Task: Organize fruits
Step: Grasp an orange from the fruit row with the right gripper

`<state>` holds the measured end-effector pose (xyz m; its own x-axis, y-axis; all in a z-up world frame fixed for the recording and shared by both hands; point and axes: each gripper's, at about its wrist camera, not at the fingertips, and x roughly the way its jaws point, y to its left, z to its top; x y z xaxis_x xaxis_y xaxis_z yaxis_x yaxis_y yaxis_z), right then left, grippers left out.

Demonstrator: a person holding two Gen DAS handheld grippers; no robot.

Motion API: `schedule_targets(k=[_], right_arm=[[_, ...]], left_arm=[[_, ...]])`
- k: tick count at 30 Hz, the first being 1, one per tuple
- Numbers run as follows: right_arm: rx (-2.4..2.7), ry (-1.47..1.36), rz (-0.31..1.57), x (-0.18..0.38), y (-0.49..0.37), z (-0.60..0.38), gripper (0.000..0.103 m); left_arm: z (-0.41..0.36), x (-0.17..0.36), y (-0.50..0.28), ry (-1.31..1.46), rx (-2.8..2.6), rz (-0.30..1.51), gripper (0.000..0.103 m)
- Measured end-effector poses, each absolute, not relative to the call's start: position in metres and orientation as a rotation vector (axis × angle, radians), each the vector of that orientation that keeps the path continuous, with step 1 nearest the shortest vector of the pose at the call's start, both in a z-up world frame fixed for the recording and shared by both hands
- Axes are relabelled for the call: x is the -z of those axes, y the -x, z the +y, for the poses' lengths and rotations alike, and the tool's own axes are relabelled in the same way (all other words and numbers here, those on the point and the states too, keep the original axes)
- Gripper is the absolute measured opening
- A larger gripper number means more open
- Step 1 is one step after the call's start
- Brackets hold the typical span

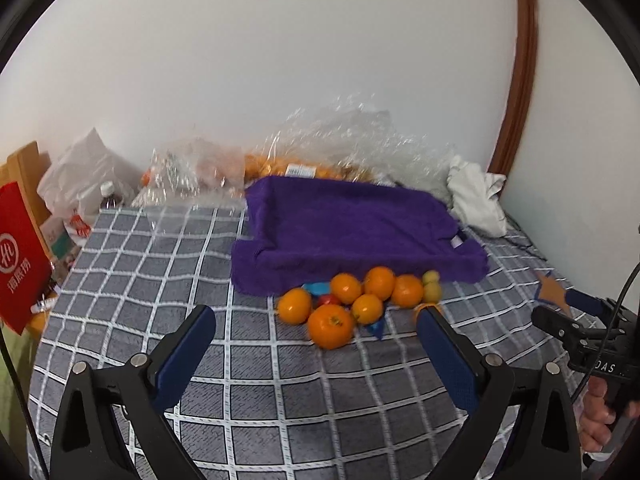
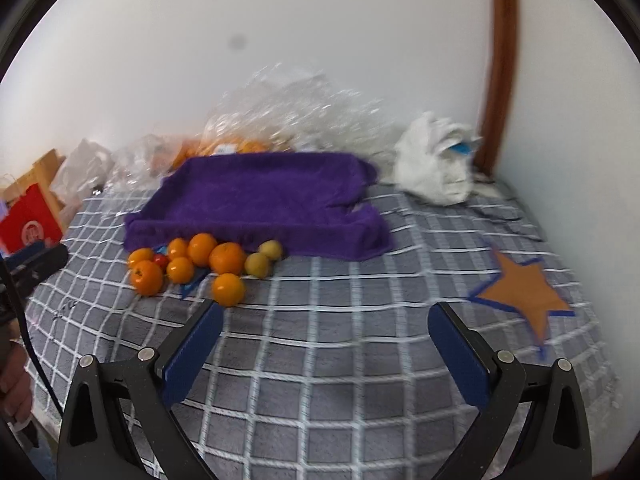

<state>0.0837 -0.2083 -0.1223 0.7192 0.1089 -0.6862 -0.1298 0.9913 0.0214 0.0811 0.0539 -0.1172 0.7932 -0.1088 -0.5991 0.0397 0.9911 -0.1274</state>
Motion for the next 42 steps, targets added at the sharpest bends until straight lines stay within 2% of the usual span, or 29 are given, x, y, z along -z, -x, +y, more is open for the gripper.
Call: schedule_targets(k=[2,4,6,16,17,18,22,30,38,41,42], right_arm=[[-0.140,0.033,0.778,0.134,-0.096,-0.201,0.092],[-0.145,0.048,0.791,0.146,-0.107,-0.193,0.076],[-0.164,0.056,0.811,0.157,-0.115,-0.182,0.065],[-0.300,0.063,0.865,0.193,-0.149,-0.137,0.063],[-0.303,0.072,0.877,0.197,-0.153,-0.134,0.061],[-0.301,0.079,0.890,0.201,-0.156,-0.132,0.053],[-0.325,0.076,0.891,0.205,-0.153,-0.133,0.036],[-0.269,0.068,0.866,0.195,-0.127,-0.167,0.035],[-0.248,0.027,0.887,0.205,-0.120,-0.197,0.035],[-0.257,-0.001,0.892,0.206,-0.123,-0.200,0.035],[-0.260,-0.008,0.890,0.206,-0.123,-0.201,0.035]], left_arm=[[0.058,0.128,-0.090,0.111,0.073,0.680,0.095],[0.063,0.140,-0.097,0.114,0.061,0.700,0.090],[0.070,0.149,-0.101,0.123,0.046,0.714,0.089],[0.094,0.170,-0.112,0.145,0.010,0.770,0.088],[0.095,0.171,-0.113,0.157,0.016,0.773,0.088],[0.095,0.171,-0.115,0.166,0.023,0.777,0.088],[0.089,0.172,-0.120,0.166,0.043,0.782,0.087],[0.056,0.177,-0.138,0.189,0.145,0.819,0.084],[0.035,0.195,-0.153,0.201,0.153,0.862,0.070],[0.034,0.198,-0.155,0.183,0.131,0.854,0.056],[0.035,0.198,-0.154,0.183,0.131,0.847,0.047]])
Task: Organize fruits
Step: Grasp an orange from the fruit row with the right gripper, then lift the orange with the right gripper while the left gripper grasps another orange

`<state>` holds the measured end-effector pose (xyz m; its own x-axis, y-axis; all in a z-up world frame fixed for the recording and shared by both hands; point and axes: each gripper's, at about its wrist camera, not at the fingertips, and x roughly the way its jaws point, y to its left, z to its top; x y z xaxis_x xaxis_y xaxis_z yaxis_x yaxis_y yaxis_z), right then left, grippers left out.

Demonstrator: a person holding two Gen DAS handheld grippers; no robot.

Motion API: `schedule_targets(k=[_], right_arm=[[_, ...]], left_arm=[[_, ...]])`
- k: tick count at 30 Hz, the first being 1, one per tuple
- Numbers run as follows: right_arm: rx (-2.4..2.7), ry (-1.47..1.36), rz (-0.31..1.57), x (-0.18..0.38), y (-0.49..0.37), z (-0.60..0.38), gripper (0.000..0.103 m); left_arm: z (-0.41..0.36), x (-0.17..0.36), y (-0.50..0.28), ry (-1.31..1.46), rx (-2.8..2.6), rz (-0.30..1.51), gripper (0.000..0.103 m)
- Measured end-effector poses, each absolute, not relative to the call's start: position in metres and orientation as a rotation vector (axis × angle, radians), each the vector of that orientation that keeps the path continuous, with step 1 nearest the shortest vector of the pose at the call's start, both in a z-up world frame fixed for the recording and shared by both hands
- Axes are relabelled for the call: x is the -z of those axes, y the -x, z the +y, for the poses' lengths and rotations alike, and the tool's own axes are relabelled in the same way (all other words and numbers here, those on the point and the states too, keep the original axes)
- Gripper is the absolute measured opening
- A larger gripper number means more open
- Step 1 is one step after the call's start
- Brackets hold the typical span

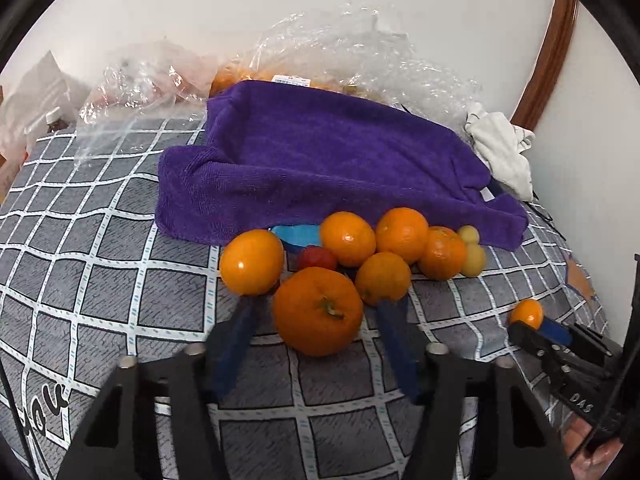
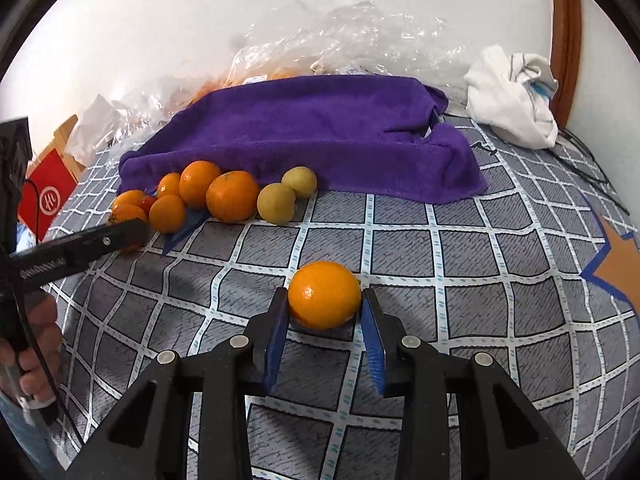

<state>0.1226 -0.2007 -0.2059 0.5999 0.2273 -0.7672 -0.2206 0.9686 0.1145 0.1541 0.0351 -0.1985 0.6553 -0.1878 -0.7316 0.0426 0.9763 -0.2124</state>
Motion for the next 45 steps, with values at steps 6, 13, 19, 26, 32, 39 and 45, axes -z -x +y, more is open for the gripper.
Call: schedule_targets(k=[6,13,19,26,32,39,45], right_arm=[[-0.273,-0.043,0.884,0.204,-0.123,-0.203,0.035],[-0.258,-0.031,0.841,0.199,-0.111,-0.204,0.035],[-0.242,-0.053,0.839,0.194,-0.097,-0.209,0.035],[-0.218,-0.071,0.818,0.176,-0.082,-0.218,0.035],[-0.207,-0.080,0.811,0.168,-0.077,-0.223,0.035],[-0.196,-0.077,0.808,0.159,-0.077,-0.223,0.035],[-0.220,-0.089,0.812,0.143,-0.088,-0.222,0.035]], left_arm=[[0.055,0.198,-0.150,0.301,0.179,0.822,0.041],[0.057,0.190,-0.137,0.301,0.203,0.766,0.041],[0.056,0.181,-0.132,0.318,0.247,0.712,0.041],[0.050,0.178,-0.124,0.268,0.238,0.680,0.041],[0.049,0.176,-0.121,0.243,0.226,0.662,0.041],[0.055,0.170,-0.118,0.283,0.246,0.631,0.041],[0.059,0.137,-0.109,0.317,0.254,0.601,0.041]])
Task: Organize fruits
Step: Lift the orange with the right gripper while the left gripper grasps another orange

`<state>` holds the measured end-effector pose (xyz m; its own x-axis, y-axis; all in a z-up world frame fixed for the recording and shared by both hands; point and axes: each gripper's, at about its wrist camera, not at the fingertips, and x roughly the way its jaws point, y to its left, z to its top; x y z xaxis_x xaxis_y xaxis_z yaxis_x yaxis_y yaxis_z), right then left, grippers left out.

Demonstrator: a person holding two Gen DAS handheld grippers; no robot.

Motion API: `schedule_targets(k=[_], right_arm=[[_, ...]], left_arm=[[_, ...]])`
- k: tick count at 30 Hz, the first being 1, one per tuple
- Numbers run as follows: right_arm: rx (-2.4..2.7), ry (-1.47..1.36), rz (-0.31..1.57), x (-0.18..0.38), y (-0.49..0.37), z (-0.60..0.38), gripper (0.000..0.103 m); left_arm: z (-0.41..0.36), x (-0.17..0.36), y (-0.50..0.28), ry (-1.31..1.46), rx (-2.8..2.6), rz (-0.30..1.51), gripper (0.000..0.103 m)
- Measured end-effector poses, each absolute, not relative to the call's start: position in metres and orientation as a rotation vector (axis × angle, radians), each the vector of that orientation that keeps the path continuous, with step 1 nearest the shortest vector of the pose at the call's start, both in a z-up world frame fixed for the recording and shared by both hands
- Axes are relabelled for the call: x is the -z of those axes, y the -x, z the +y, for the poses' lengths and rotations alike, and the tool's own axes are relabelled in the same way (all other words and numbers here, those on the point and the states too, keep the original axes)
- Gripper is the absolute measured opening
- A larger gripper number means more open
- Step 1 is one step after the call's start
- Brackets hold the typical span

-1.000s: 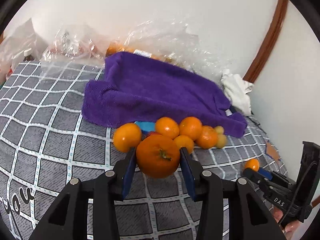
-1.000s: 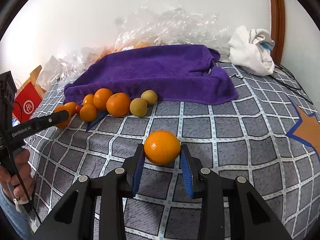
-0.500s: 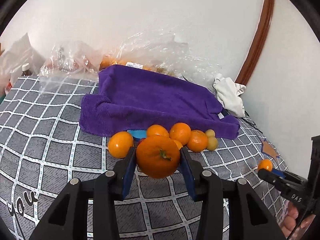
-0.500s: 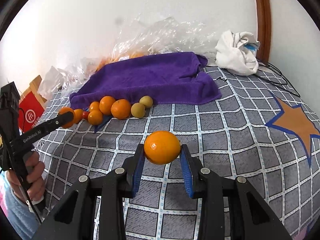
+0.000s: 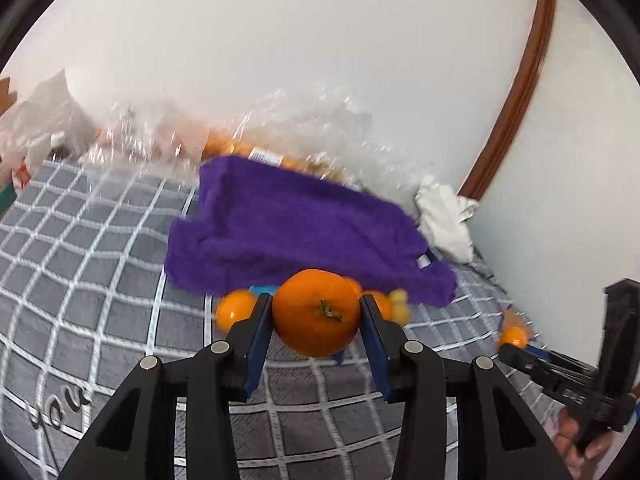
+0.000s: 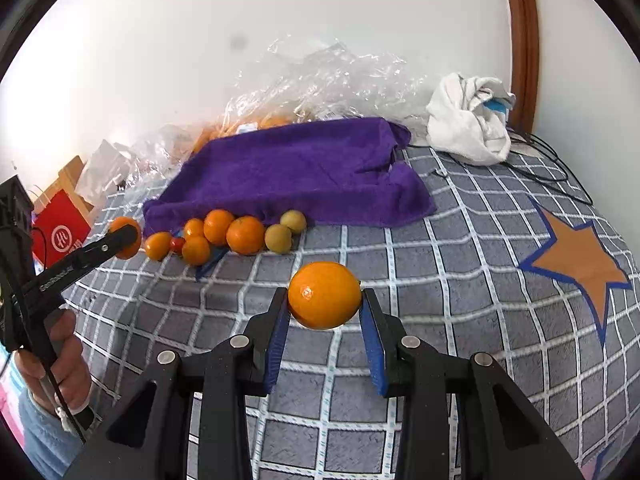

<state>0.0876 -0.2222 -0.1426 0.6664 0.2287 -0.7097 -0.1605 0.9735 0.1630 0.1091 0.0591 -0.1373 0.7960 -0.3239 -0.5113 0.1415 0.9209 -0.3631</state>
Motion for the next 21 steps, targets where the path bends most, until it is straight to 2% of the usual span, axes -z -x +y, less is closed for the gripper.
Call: schedule_targets(k=[12,21], right_arm=[[-0.234,-0.072,0.743,0.088,-0.146,-0.219,0.035],[-0.225,-0.020,0.673,0.056,-0.227,-0.226,0.035]], left_arm=[[0.056,0.035,-0.141,0.218,0.154,0.515,0.041],[0.040,0.016,-0.209,0.157,0.102,0.520,0.041]])
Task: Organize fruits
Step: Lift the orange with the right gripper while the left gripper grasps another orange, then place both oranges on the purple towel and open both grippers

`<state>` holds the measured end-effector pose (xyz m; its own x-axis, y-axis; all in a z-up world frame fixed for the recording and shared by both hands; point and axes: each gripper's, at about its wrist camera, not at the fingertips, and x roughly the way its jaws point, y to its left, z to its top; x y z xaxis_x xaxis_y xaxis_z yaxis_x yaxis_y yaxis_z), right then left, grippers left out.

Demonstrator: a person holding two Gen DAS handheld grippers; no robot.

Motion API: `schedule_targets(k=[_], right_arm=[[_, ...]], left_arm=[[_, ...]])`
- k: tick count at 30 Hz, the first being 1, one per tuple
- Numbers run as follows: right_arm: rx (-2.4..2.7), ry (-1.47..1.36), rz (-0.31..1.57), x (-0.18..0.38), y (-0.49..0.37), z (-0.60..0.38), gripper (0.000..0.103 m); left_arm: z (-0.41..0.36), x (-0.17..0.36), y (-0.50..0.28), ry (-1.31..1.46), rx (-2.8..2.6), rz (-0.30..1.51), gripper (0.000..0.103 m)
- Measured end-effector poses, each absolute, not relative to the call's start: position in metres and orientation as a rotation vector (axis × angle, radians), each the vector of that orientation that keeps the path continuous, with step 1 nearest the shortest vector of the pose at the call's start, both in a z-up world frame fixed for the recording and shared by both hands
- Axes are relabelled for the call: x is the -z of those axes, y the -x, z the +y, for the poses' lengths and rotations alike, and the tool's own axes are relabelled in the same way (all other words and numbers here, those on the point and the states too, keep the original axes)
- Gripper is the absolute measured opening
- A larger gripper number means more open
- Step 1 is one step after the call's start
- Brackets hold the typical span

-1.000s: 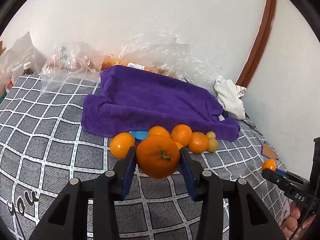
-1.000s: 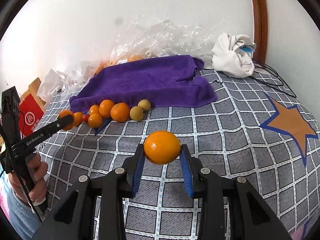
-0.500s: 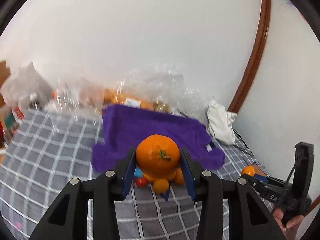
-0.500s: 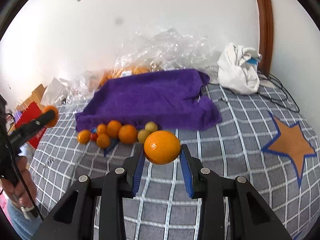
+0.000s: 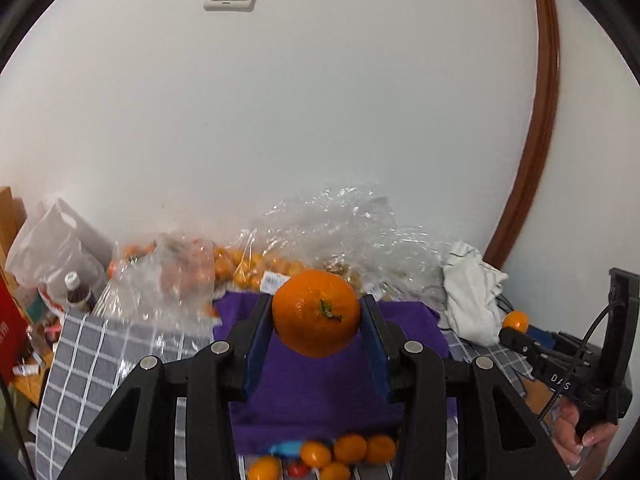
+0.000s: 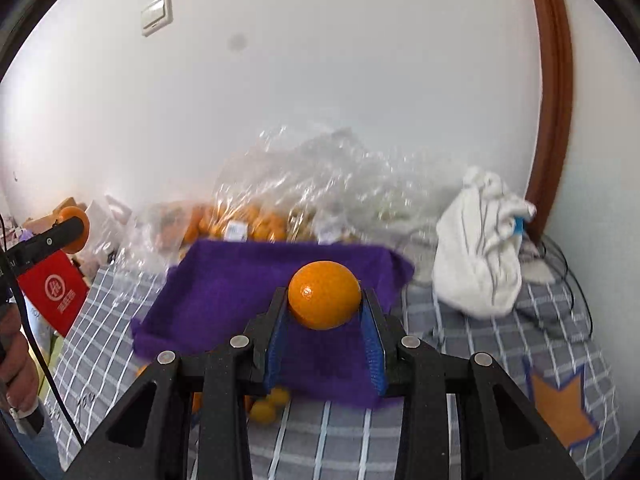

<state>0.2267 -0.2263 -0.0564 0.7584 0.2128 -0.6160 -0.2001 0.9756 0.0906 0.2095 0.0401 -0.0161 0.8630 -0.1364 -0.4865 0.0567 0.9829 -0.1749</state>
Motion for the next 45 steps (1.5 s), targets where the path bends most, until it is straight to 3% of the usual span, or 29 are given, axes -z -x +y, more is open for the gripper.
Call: schedule_targets(k=[18,31,45], right_arm=[[-0.216,-0.023,0.812,0.119,-0.352,-0.230,0.035],[-0.237,-0.027,0.968,0.179,-0.381,-0.235,0.035],[-0.275,0.060,1.020,0.201,-0.379,-0.209,0.036]], left_arm=[[0.027,0.098,-0.332,0.209,0.093,0.705,0.041],[0.056,0.154,-0.368,0.228,0.056,0.880,0.041],[0.032,0.189,-0.379,0.132,0.085,1.019,0.041]])
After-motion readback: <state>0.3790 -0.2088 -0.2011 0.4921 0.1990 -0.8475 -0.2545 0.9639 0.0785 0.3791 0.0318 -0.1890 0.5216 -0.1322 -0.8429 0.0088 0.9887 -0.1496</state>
